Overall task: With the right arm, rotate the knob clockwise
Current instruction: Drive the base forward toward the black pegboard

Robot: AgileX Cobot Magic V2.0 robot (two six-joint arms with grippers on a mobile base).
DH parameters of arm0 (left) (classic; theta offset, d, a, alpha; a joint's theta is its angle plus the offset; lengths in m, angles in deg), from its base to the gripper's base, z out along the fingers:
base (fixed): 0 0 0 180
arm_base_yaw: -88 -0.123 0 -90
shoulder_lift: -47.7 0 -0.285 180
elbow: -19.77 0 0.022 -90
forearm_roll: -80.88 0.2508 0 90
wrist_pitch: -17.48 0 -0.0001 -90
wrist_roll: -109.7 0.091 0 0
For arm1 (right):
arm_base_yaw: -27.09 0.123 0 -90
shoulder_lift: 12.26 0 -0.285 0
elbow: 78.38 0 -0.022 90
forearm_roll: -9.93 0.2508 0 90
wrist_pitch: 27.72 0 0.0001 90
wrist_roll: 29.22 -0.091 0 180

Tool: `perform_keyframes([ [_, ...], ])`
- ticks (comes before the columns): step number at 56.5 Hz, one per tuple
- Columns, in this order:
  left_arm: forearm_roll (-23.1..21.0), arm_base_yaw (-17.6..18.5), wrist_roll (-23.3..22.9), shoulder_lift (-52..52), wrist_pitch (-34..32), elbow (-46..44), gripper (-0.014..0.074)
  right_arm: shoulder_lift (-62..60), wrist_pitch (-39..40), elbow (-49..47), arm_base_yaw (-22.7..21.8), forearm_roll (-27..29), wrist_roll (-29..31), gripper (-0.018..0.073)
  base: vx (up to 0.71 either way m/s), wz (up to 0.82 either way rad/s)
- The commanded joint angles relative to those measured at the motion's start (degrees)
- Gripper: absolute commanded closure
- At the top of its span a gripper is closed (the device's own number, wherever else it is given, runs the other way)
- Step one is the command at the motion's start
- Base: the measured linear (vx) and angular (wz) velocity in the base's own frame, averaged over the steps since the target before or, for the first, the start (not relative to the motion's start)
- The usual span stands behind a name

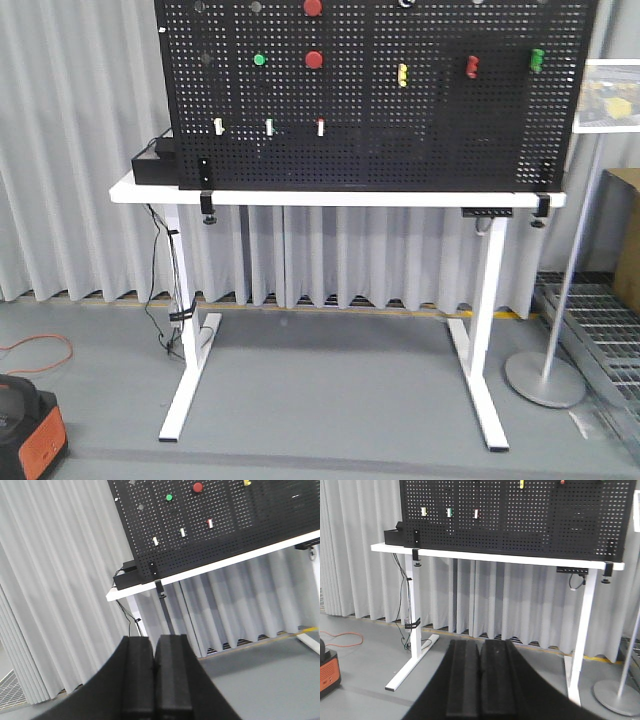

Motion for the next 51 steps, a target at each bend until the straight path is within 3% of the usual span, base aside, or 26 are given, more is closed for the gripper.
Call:
perform_keyframes([
  [1, -0.3, 0.4, -0.2, 0.9, -4.4, 1.9, 0.0603, -0.6, 4.5, 0.4, 0.0, -0.5, 0.2, 0.0567, 0.39, 0.07],
  [51, -0.3, 0.4, -0.2, 0.9, -4.4, 1.9, 0.0603, -0.6, 4.5, 0.4, 0.0, -0.5, 0.2, 0.0567, 0.44, -0.03],
])
